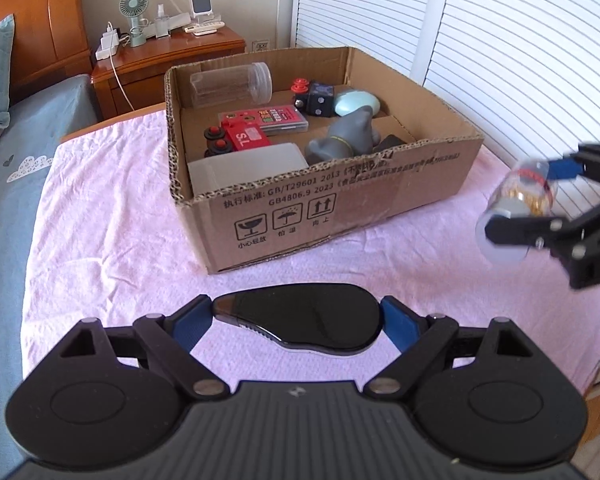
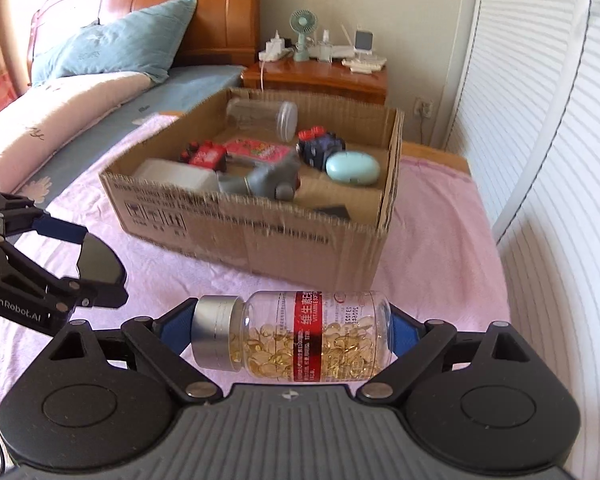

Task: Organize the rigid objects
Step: 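Carry the capsule bottle into the box and open the right gripper while the left carries the tape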

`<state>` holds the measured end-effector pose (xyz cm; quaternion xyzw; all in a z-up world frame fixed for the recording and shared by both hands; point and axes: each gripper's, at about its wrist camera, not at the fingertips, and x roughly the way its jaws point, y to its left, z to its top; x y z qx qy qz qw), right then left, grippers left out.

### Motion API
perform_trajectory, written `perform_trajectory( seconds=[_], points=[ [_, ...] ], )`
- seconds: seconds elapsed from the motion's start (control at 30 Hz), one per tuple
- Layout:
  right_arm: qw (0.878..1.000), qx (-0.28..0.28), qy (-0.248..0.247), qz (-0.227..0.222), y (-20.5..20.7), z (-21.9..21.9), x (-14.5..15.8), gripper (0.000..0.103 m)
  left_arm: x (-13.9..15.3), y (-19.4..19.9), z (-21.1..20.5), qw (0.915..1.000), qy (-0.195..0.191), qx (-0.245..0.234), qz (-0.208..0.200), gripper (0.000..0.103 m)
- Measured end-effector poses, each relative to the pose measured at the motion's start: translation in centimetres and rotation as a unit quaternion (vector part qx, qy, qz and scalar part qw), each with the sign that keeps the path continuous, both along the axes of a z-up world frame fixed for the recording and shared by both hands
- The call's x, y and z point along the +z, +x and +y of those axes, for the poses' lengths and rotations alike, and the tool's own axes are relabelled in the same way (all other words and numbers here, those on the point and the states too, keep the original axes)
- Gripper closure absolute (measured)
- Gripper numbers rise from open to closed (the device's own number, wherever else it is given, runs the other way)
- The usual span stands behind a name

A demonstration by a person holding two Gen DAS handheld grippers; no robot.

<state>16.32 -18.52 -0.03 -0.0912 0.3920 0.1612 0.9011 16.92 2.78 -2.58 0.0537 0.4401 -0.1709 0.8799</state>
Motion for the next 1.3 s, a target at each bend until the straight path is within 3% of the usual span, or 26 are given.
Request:
perform_trajectory(
  seconds=[0.2, 0.33, 0.53, 0.7, 0.83, 1.0, 1.3],
  points=[
    [1.000, 0.004, 0.016, -0.023, 3.4, 0.5, 3.7, 0.007, 1.9, 0.0, 0.6, 0.9999, 0.001, -0.009, -0.006, 0.014],
    [1.000, -0.003, 0.009, -0.011, 7.7, 1.6, 4.7, 0.007, 3.0, 0.0, 0.8, 0.9996, 0.008, -0.017, -0.023, 0.014],
    [0.998, -0.045, -0.008, 0.039, 15.0, 3.3, 2.8, 0.007, 3.9, 0.2, 1.5, 0.9989, 0.011, -0.013, -0.043, 0.014],
    [0.994, -0.076, -0.007, 0.072, 18.1, 3.6, 0.8, 0.007, 4.1, 0.7, 2.0, 0.9987, 0.007, -0.010, -0.050, 0.014],
    [0.994, -0.078, -0.002, 0.075, 18.2, 3.7, 0.1, 0.003, 4.2, 1.2, 2.2, 0.9986, 0.010, -0.007, -0.051, 0.014],
    [0.995, -0.076, 0.016, 0.062, 17.4, 3.0, 1.6, 0.000, 4.7, 1.9, 2.1, 0.9982, 0.012, -0.005, -0.059, 0.014],
    [0.998, -0.057, -0.001, 0.028, 11.9, 1.8, 3.8, 0.000, 6.1, 4.6, 0.8, 0.9977, 0.020, -0.002, -0.065, 0.014]
  ],
)
